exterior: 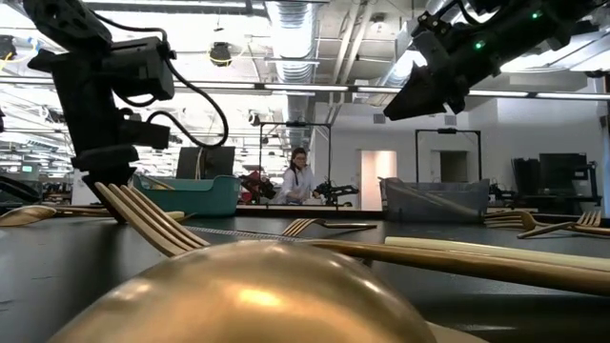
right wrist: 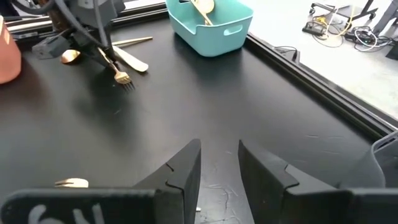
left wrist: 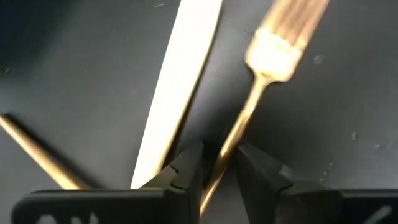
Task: Sort silverware by color (type)
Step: Put the gold fork into the orange bin, then put the white knife into the black bin
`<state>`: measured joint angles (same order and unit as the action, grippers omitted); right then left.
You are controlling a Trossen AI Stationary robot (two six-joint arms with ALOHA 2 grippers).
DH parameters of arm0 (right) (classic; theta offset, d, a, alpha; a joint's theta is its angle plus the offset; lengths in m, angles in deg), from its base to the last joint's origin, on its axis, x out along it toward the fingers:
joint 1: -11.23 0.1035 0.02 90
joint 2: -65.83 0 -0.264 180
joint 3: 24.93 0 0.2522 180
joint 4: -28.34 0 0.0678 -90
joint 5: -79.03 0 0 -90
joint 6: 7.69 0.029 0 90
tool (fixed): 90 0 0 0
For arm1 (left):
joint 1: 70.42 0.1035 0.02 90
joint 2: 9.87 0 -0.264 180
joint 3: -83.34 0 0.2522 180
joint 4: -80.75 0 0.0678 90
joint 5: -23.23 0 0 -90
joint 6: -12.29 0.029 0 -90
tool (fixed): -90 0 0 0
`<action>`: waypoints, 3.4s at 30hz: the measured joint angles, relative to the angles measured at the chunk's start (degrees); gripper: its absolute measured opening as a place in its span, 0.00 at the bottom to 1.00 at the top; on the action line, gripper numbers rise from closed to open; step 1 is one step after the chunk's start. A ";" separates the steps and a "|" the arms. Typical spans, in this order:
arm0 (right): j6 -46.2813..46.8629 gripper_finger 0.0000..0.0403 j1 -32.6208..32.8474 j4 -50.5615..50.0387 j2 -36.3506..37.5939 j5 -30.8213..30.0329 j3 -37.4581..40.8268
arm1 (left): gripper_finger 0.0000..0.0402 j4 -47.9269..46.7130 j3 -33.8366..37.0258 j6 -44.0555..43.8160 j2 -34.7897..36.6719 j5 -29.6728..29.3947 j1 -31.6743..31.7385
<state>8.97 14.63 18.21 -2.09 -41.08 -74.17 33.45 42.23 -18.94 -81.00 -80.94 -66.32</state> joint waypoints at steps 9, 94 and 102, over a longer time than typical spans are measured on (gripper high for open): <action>0.48 0.33 -0.08 0.74 0.00 -0.24 0.00 | 0.03 2.31 -3.02 2.76 -0.11 -1.61 -2.71; 0.89 0.33 -0.37 19.37 -10.71 1.95 0.00 | 0.41 -51.58 -21.76 -89.68 2.10 -28.22 -70.83; 0.90 0.33 -0.42 19.61 -11.04 1.94 0.00 | 0.37 -48.69 -20.02 -72.91 3.99 -31.35 -57.37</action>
<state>9.87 14.22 37.82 -13.13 -39.14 -74.17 -15.23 22.20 -91.85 -77.01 -112.29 -123.70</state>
